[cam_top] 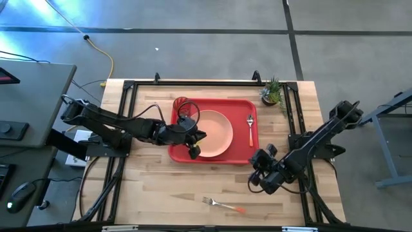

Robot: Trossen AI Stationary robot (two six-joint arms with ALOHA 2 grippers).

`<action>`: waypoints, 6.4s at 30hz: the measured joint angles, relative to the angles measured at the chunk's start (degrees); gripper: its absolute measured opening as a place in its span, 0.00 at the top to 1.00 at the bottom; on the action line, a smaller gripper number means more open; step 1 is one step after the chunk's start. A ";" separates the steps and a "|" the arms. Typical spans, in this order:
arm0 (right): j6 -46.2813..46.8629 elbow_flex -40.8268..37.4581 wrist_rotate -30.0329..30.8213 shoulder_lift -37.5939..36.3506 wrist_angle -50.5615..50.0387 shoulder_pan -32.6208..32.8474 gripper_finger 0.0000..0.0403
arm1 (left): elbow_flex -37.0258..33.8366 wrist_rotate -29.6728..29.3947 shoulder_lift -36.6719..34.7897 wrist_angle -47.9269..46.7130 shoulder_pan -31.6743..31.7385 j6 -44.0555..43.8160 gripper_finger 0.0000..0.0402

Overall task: Pick and place plate/cup/fork/spoon on tray
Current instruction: Put the orange fork on the red tray to the right of the orange plate

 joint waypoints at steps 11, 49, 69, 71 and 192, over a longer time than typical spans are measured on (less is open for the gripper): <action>-4.55 0.07 -2.90 2.62 12.43 -0.04 1.00 | 0.08 -0.38 -0.04 4.58 -0.96 -4.68 0.73; 4.27 21.09 -20.07 28.46 5.14 -2.62 1.00 | 0.05 7.43 -3.06 -8.62 -2.03 -1.29 0.75; 5.24 27.79 -26.48 30.37 9.63 -1.73 0.85 | -6.73 8.94 -7.91 -13.99 -5.62 5.52 0.75; 4.27 27.79 -26.57 30.51 8.95 -1.44 0.80 | -6.81 8.47 -8.19 -13.82 -6.46 5.52 0.75; -44.69 21.13 -17.19 32.89 37.28 -0.13 0.50 | -6.87 -7.25 -8.11 -15.95 -24.57 -42.84 0.75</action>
